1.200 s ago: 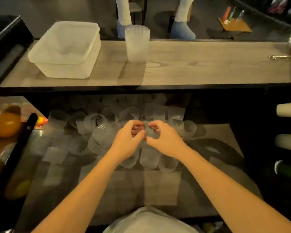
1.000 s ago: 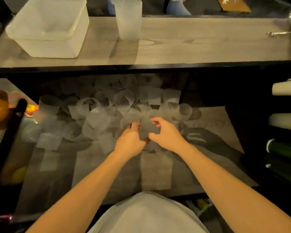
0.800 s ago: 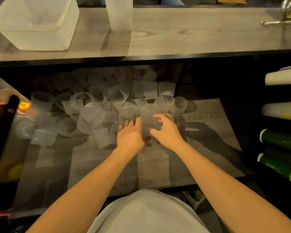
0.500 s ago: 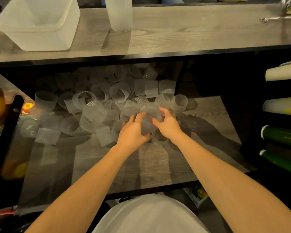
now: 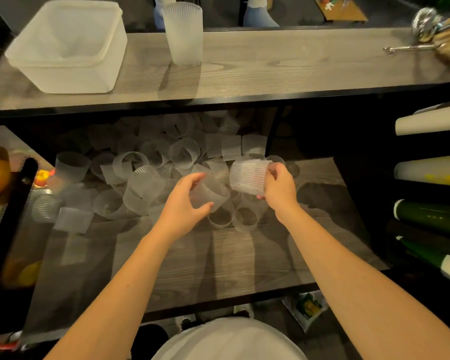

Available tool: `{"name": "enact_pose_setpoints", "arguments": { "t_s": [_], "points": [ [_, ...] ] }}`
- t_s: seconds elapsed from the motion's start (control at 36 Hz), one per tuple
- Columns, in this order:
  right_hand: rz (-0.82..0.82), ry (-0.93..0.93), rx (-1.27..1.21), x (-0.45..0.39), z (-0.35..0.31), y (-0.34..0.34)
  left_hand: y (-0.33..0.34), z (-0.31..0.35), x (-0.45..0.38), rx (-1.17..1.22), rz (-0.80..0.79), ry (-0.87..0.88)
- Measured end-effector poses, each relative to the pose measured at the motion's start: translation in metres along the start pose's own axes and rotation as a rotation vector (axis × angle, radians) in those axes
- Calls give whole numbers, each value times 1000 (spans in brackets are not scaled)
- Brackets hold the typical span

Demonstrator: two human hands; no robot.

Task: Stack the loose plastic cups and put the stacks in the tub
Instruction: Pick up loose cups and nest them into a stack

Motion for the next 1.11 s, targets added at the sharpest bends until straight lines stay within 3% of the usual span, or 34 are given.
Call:
{"name": "enact_pose_setpoints", "arguments": {
  "t_s": [0.11, 0.31, 0.58, 0.72, 0.86, 1.0, 1.06, 1.11],
  "points": [
    [-148, 57, 42, 2, 7, 10, 1, 4, -3, 35, -111, 18],
    [-321, 119, 145, 9, 10, 24, 6, 22, -11, 297, -190, 21],
    [-382, 135, 172, 17, 1, 26, 16, 17, -11, 588, -138, -68],
    [-419, 200, 142, 24, 2, 26, 19, 8, -9, 894, 74, -186],
    [-475, 205, 143, 39, 7, 38, 34, 15, -8, 779, -24, -143],
    [-669, 408, -254, 53, 20, 58, 55, 25, -10, 636, -80, -159],
    [-684, 409, -193, 52, 28, 60, 65, 22, -11, 626, -117, -195],
    [-588, 405, -124, 45, 37, 53, 67, 13, -11, 586, -89, -210]
  ]
}}
Point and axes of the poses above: each hand's wrist, its own x-axis away from the middle knuckle, its own y-axis out of the palm, z = x × y, the point moved 7 cm from there along -x, towards the middle knuckle, and after that the axes turned 15 degrees about y, right-handed, at the moved point
